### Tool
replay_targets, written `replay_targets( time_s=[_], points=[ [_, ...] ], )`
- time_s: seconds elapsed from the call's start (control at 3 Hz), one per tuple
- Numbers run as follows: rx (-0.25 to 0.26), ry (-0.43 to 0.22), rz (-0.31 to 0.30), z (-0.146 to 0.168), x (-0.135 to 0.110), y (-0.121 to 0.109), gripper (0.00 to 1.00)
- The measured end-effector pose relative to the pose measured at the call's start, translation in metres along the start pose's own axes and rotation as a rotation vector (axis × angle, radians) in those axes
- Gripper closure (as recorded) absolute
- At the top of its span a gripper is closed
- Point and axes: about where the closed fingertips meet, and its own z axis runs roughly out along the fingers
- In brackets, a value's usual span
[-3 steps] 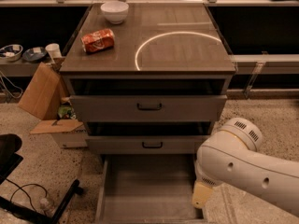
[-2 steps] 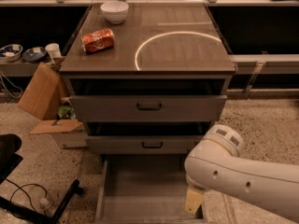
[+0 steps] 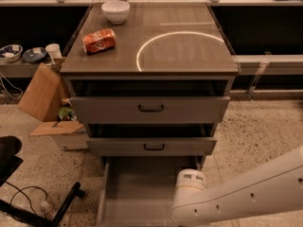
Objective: Close bottom drawer
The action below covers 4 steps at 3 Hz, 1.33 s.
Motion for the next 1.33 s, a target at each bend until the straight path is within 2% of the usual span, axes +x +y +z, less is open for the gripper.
replay_targets(
  time_s=[0.33, 0.67, 1.0, 1.33],
  points=[
    [-0.070, 0.004, 0.091, 0.079, 0.002, 0.020, 0.03],
    [-0.098, 0.000, 0.167, 0.136, 0.006, 0.032, 0.25],
    [-0.100, -0.027, 0.164, 0.190, 0.008, 0.042, 0.50],
    [-0.079, -0.049, 0.137, 0.218, 0.009, 0.044, 0.74]
  ],
)
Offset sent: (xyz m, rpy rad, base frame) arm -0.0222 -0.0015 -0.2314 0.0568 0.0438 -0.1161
